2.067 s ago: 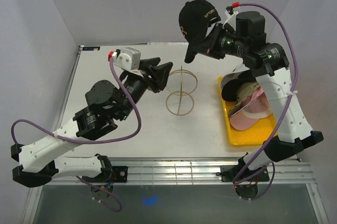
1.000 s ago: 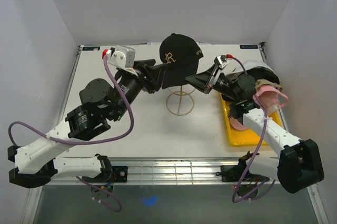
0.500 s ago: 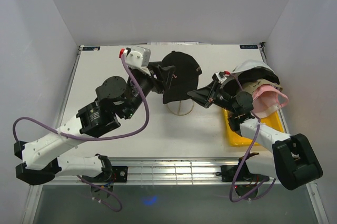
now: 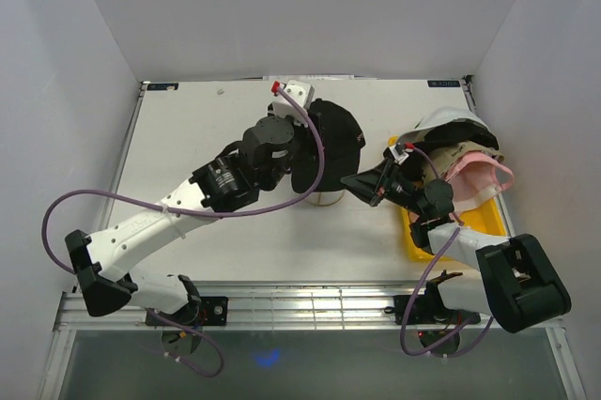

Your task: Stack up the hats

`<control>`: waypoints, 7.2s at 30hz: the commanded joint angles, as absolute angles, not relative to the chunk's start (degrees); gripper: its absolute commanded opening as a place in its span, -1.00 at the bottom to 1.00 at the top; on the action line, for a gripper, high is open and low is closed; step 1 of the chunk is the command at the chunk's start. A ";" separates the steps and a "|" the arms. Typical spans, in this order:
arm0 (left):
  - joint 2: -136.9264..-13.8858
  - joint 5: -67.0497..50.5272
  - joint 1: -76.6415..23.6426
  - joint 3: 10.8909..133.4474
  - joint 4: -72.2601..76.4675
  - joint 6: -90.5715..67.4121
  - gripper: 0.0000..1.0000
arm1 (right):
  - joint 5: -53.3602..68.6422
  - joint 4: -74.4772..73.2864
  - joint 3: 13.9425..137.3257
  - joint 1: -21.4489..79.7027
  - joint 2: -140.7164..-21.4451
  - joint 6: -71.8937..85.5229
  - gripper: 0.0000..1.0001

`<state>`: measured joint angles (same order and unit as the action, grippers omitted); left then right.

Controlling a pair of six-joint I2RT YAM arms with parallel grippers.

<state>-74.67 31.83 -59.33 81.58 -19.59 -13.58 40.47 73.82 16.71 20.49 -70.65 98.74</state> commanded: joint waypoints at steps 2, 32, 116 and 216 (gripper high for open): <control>-76.63 27.52 -56.34 83.32 -21.18 -16.96 0.20 | 40.34 83.49 14.86 19.60 -72.50 99.84 -0.84; -96.06 25.14 -52.29 96.59 -32.69 -19.42 0.15 | 38.76 86.85 8.26 19.07 -78.40 99.59 -0.71; -103.54 26.72 -54.67 107.84 -40.78 -20.04 0.12 | 3.25 -26.98 73.83 19.25 -78.75 35.42 -0.16; -97.12 -22.24 -29.53 90.88 -23.20 -32.26 0.23 | 6.33 -34.01 82.53 15.38 -79.45 28.83 0.18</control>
<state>-98.06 -20.23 -29.58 89.80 -24.60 -33.01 5.43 -35.07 83.33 15.70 -81.45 29.78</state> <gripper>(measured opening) 0.617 0.587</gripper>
